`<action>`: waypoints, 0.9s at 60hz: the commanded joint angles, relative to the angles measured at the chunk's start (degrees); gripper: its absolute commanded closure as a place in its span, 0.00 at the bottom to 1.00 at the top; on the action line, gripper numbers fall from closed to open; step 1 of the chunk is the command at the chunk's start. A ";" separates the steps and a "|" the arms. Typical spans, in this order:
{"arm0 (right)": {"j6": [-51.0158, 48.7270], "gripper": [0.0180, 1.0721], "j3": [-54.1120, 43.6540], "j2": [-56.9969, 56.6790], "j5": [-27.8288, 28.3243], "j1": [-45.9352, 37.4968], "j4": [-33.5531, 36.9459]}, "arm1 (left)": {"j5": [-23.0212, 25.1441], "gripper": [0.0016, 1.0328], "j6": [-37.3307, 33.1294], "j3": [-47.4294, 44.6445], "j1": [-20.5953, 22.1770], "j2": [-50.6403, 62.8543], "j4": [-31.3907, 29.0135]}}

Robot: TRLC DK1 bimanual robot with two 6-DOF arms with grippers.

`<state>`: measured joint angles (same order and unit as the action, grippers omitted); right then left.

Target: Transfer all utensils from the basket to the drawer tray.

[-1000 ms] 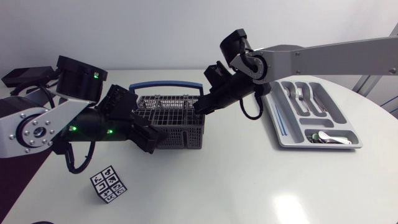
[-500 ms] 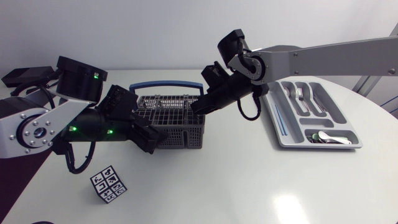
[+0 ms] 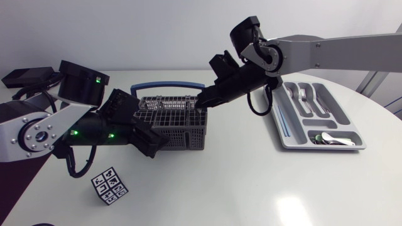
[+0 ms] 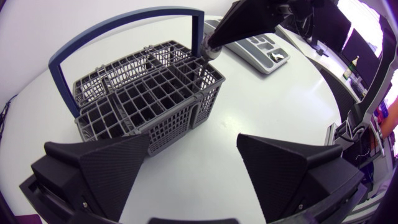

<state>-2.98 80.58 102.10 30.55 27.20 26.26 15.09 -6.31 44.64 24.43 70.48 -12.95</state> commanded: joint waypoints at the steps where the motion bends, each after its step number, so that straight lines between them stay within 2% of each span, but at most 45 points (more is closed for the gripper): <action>1: 0.79 0.95 0.99 -2.35 1.27 -0.48 1.34 | 0.55 0.05 -1.08 -1.58 -0.43 -0.96 0.47; 19: 0.96 0.95 2.66 -8.15 4.87 -2.68 4.15 | 0.55 0.05 -0.90 -1.66 -0.43 -1.40 0.29; 34: 2.90 0.95 1.60 -13.07 13.22 -7.25 4.50 | 0.55 0.05 -0.81 -1.49 -0.26 -2.10 0.03; 38: 3.07 0.95 0.64 -14.48 13.75 -8.57 4.50 | 0.55 0.05 -0.73 -1.58 -0.26 -2.36 -0.15; 42: 3.16 0.95 -0.77 -16.06 12.96 -10.50 4.41 | 0.55 0.05 -0.73 -1.58 -0.26 -2.71 -0.32; 54: -2.03 0.95 -5.78 -21.42 -1.72 -15.78 8.63 | 0.55 0.05 -0.90 -1.49 -0.43 -3.15 -0.94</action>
<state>-2.94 77.80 82.30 31.73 13.10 33.32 15.11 -6.28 44.64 24.43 68.16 -13.41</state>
